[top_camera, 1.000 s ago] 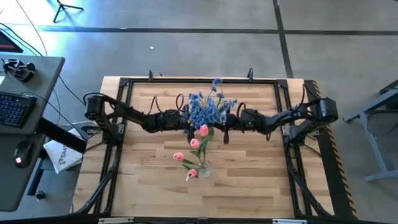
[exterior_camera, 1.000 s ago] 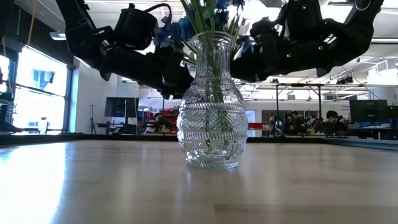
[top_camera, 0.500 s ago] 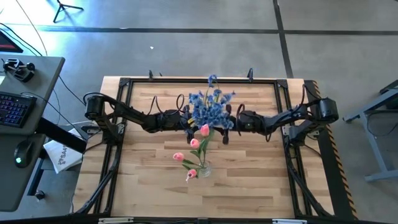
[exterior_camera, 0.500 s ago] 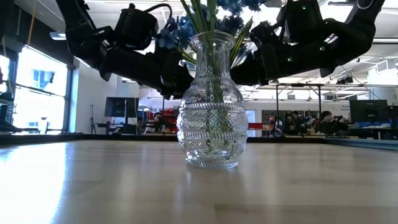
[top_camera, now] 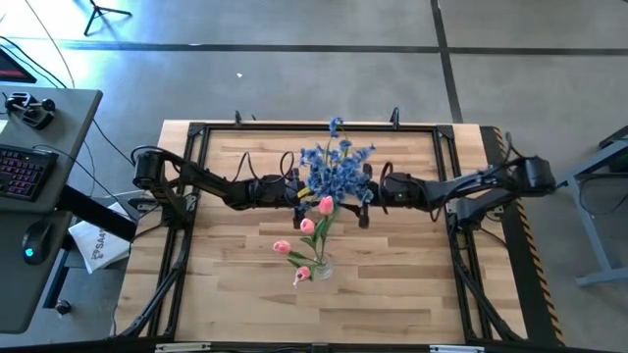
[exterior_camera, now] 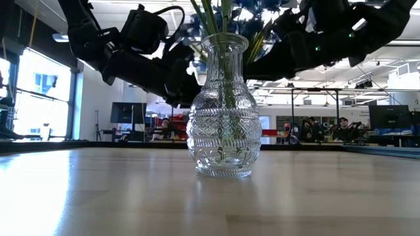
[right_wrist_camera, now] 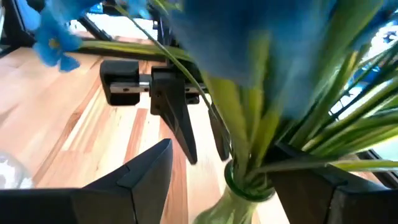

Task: Sort flowers into vase by color
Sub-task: Put the blue flowers into the green vase

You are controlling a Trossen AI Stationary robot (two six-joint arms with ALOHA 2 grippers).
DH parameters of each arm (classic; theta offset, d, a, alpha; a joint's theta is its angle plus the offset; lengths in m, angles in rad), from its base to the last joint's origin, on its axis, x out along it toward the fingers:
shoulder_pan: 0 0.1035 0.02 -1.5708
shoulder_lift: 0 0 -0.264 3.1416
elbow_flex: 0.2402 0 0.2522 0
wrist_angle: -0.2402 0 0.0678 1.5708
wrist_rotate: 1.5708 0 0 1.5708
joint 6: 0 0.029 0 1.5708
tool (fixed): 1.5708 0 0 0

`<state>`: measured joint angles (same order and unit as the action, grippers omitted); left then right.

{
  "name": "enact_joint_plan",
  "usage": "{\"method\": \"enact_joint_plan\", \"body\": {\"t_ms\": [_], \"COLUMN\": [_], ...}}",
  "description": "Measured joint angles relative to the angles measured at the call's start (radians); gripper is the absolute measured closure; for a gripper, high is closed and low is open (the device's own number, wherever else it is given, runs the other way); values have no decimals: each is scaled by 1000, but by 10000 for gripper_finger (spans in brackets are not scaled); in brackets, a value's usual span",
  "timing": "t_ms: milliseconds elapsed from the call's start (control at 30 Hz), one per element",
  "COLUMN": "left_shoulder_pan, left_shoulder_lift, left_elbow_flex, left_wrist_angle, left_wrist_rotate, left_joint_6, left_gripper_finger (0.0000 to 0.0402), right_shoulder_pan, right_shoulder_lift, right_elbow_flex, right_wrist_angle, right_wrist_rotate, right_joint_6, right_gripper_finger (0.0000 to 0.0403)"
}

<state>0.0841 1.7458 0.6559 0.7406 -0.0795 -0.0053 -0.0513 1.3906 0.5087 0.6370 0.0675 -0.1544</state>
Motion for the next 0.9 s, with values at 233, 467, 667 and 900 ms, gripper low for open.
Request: {"method": "enact_joint_plan", "body": {"t_ms": [233, 467, 667, 900], "left_shoulder_pan": [0, 0, 1, 1], "left_shoulder_lift": [0, -6, -97, -230], "left_elbow_flex": [0, 0, 0, -1], "left_wrist_angle": [-1, -28, -211, -396], "left_wrist_rotate": [-3, -13, -85, -236], "left_joint_6": [3, 10, 36, 70], "left_gripper_finger": [282, 282, 282, 282], "right_shoulder_pan": [12, 65, 106, 119], "right_shoulder_lift": [-113, -221, -299, -300], "right_elbow_flex": [0, 0, 0, 1], "right_wrist_angle": [-129, -210, -344, -400], "right_wrist_rotate": [-4, -33, -99, -69], "right_joint_6": [16, -4, 74, 147], "right_gripper_finger": [151, 151, 151, 151]}}
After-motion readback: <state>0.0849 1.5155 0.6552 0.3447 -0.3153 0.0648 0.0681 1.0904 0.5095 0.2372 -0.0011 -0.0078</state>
